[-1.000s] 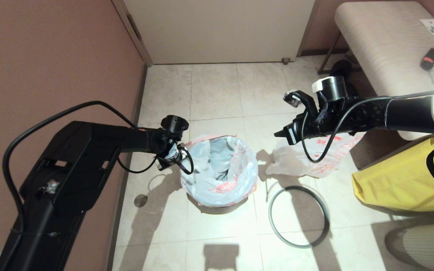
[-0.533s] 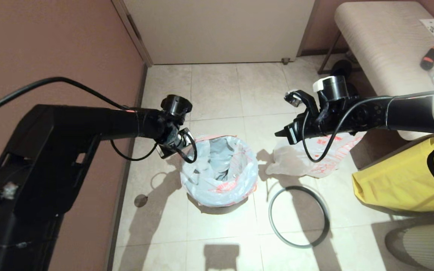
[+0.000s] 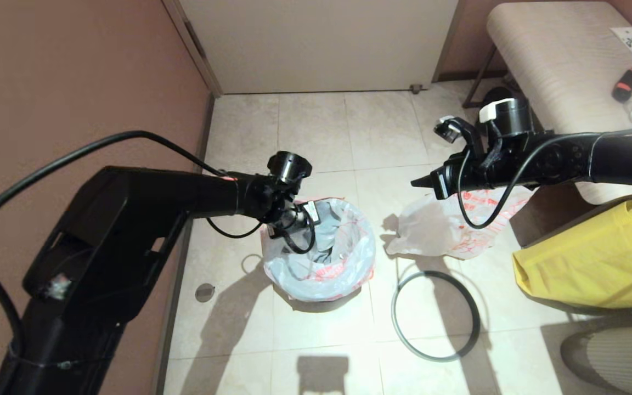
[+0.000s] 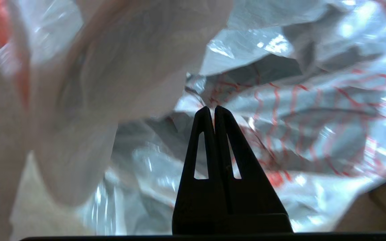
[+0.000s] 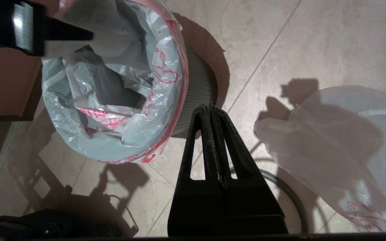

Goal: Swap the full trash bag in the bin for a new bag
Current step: Put the new garbage bag on the trash can

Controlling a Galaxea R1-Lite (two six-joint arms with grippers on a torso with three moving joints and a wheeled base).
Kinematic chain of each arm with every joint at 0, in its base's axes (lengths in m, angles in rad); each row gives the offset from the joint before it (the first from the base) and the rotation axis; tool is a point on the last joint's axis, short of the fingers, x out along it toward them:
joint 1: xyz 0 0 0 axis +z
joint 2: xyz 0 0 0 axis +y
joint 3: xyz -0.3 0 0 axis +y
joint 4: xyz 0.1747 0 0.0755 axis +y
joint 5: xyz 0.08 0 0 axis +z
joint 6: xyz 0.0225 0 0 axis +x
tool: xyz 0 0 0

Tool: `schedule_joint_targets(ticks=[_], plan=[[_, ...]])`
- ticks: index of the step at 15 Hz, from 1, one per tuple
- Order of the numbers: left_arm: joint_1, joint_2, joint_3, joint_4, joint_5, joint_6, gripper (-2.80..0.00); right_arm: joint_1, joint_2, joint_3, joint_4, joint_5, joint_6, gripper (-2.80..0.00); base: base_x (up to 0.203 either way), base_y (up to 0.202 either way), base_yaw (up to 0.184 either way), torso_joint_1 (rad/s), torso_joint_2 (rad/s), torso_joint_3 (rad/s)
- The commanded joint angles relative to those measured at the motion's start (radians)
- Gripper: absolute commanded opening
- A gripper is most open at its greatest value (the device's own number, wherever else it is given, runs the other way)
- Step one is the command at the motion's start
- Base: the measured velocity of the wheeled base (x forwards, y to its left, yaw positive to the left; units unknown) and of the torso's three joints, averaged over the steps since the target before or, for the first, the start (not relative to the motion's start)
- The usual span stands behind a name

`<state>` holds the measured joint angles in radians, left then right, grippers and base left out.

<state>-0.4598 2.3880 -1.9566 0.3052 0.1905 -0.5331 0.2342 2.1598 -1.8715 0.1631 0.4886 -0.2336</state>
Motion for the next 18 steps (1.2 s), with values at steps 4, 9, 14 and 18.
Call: schedule_joint_targets(ticks=[4,9,14,18], plan=[[0.001,0.255,-0.017,-0.119,-0.011,0.202,-2.80,-0.029,-0.034,0.019,-0.020,0.026,-0.001,-2.80,0.000,0.000,0.000,0.000,0.00,0.000],[0.060,0.395,-0.022,-0.168,-0.007,0.311,-2.80,-0.038,-0.064,0.057,-0.026,0.080,-0.003,-2.80,0.000,0.000,0.000,0.000,0.00,0.000],[0.066,0.384,-0.022,-0.213,0.047,0.324,-2.80,-0.035,-0.063,0.058,-0.027,0.081,-0.004,-2.80,0.000,0.000,0.000,0.000,0.00,0.000],[0.079,0.428,-0.022,-0.263,0.109,0.383,-2.80,-0.033,-0.061,0.061,-0.028,0.082,-0.007,-2.80,0.000,0.000,0.000,0.000,0.00,0.000]])
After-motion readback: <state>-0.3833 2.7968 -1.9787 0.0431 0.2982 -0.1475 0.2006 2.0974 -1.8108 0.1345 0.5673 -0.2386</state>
